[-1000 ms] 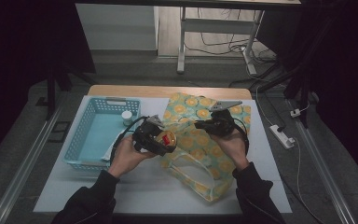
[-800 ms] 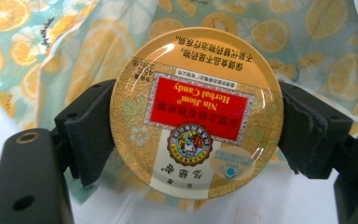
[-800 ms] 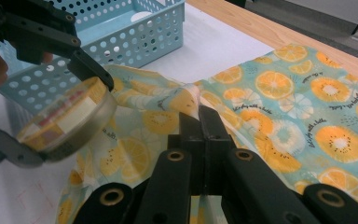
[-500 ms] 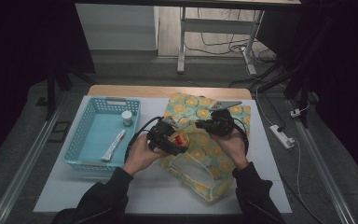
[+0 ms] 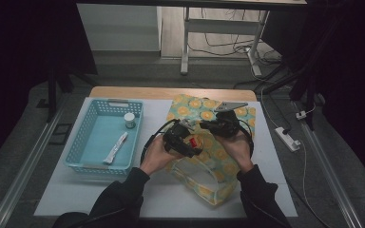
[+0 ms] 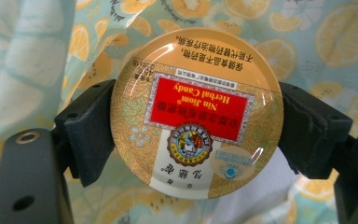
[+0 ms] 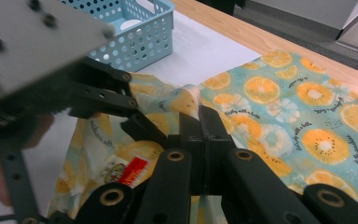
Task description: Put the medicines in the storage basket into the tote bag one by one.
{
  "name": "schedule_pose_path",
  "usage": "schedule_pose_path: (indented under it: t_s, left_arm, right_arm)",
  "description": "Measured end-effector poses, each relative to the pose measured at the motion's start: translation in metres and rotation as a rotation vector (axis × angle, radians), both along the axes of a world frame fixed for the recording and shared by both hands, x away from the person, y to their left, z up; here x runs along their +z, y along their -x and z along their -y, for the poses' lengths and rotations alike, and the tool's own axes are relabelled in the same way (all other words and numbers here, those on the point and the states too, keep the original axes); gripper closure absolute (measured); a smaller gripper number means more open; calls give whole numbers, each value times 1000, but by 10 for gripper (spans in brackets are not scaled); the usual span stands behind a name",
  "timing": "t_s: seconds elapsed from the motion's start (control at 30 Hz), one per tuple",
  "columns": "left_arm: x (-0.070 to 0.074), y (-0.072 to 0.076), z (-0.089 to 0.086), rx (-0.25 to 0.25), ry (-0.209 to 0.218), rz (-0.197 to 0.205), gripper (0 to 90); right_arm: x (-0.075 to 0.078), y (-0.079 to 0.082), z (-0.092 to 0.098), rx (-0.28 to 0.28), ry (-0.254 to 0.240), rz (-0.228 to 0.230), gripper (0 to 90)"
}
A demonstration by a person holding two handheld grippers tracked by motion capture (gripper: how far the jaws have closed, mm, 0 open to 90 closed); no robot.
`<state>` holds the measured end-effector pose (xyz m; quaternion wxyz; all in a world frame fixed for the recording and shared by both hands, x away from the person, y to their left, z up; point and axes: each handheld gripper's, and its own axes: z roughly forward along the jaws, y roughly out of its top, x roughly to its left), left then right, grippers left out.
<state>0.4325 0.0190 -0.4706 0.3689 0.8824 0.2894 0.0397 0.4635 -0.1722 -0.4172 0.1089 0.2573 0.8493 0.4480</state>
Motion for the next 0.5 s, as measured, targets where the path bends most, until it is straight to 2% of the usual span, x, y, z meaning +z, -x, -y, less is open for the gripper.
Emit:
schedule_pose_path:
  t_s: [0.5]
  left_arm:
    - [-18, -23, 12, 40, -17, 35, 202]
  right_arm:
    - [-2, 0, -3, -3, 13, 13, 900]
